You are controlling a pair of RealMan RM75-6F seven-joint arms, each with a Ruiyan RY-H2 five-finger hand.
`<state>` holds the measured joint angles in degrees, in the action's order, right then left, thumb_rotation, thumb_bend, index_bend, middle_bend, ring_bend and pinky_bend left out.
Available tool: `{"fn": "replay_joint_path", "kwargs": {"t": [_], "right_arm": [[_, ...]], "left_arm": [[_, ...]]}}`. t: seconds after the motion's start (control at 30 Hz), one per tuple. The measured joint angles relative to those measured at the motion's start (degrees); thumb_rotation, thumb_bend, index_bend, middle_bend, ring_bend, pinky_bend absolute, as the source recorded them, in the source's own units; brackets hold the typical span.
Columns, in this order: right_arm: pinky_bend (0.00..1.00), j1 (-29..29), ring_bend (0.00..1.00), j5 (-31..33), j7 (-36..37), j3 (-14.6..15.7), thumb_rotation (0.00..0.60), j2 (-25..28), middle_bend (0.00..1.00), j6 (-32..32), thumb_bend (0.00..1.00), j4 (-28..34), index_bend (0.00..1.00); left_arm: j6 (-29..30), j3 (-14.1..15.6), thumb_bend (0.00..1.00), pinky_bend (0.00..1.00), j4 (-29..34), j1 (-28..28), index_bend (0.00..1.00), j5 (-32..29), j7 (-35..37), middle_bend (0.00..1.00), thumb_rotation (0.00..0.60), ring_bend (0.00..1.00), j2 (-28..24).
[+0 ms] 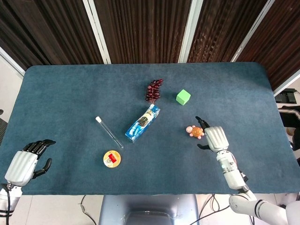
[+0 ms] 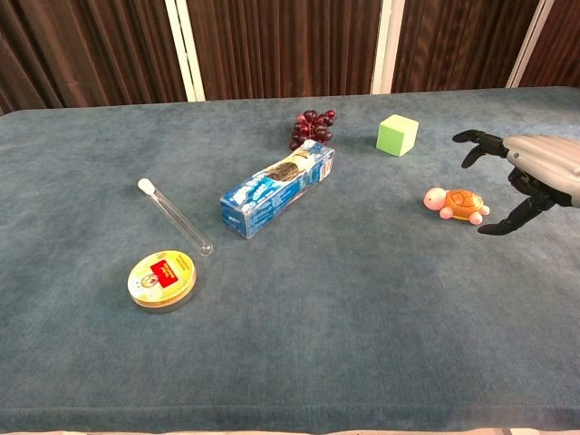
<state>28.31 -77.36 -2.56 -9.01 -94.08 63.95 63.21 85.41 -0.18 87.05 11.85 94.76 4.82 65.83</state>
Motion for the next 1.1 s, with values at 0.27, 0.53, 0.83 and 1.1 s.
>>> {"fn": "replay_joint_path", "kwargs": {"t": [0.27,0.53,0.83,1.1], "right_arm": [[1.00,0.4,0.99,-0.3,1.3,-0.7,0.600,-3.6,0.39,1.6,0.16,-5.6,0.45],[1.00,1.7,0.99,0.6,2.7,-1.6,0.600,-6.8,0.42,0.1,0.19,-10.7,0.50],[1.00,2.5,1.00,0.7,4.2,-1.7,0.600,-9.2,0.48,-0.8,0.40,-15.4,0.58],[1.00,2.6,1.00,-0.3,7.3,-1.2,0.600,-10.4,0.61,-0.3,0.67,-18.4,0.73]], "left_arm": [[-0.3,0.0,0.47,0.33,0.1,0.1,0.24,-0.1,-0.1,0.24,0.600,0.26,-0.1],[-0.7,0.1,0.47,0.33,0.2,0.3,0.24,-0.1,-0.4,0.24,0.600,0.26,-0.1],[-0.8,0.1,0.47,0.33,0.3,0.2,0.24,-0.2,-0.6,0.24,0.600,0.26,-0.1],[-0.8,0.1,0.47,0.33,0.5,0.2,0.24,-0.5,-0.4,0.24,0.600,0.26,-0.2]]}}
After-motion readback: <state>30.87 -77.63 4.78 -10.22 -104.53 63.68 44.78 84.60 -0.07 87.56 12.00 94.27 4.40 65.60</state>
